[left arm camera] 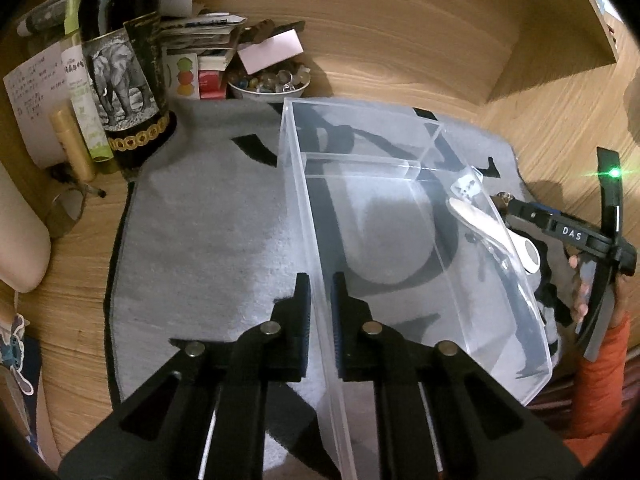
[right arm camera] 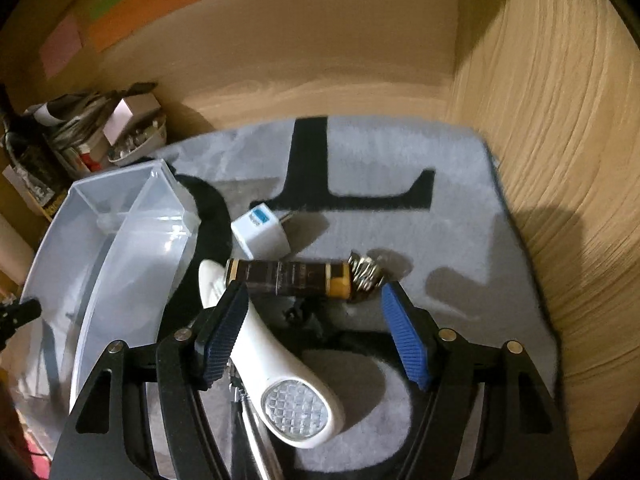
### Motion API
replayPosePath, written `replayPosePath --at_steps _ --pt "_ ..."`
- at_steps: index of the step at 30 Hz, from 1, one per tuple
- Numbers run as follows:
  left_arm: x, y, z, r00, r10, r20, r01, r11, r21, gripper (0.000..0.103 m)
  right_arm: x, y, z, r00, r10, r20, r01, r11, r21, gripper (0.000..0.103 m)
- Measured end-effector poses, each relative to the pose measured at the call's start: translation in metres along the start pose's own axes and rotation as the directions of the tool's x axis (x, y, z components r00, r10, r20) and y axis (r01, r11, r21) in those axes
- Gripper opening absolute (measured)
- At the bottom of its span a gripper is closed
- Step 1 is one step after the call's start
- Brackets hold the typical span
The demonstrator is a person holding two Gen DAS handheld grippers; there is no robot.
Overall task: Organize rigid objects
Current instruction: 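Grasp the dark gold-capped bottle with the right tool while the left tool grips the clear box wall, then lift the bottle with the right tool and release it into the clear box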
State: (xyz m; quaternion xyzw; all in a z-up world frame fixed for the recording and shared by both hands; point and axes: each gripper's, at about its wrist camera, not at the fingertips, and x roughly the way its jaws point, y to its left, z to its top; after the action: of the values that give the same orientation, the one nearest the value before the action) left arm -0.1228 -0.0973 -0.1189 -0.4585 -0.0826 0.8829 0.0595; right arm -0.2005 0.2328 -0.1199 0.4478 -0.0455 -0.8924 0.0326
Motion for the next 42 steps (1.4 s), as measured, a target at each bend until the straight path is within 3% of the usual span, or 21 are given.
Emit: replayPosePath --at_steps 4,8,22,34,42 --pt "-0.001 -0.001 -0.001 1.0 0.005 0.007 -0.006 1.0 0.007 0.011 0.009 0.01 0.0 1.0 0.009 -0.025 -0.01 0.999 -0.034 0.067" --pt "0.0 -0.001 0.0 1.0 0.011 0.012 -0.011 1.0 0.014 0.011 0.022 0.014 0.005 0.999 -0.007 -0.048 0.005 0.999 -0.043 0.083" --pt "0.001 -0.003 -0.001 1.0 0.01 0.013 -0.01 1.0 0.006 0.011 0.04 0.017 0.015 0.998 0.004 -0.067 -0.006 0.999 -0.035 0.079" --pt "0.001 -0.003 -0.001 1.0 0.015 0.015 -0.015 1.0 0.008 0.011 -0.007 0.034 0.014 0.999 0.024 0.044 -0.021 0.996 -0.082 0.079" --pt "0.0 -0.002 -0.001 1.0 0.014 0.022 -0.015 1.0 0.012 0.011 -0.046 0.078 0.023 0.983 0.126 0.134 -0.103 0.98 -0.168 0.08"
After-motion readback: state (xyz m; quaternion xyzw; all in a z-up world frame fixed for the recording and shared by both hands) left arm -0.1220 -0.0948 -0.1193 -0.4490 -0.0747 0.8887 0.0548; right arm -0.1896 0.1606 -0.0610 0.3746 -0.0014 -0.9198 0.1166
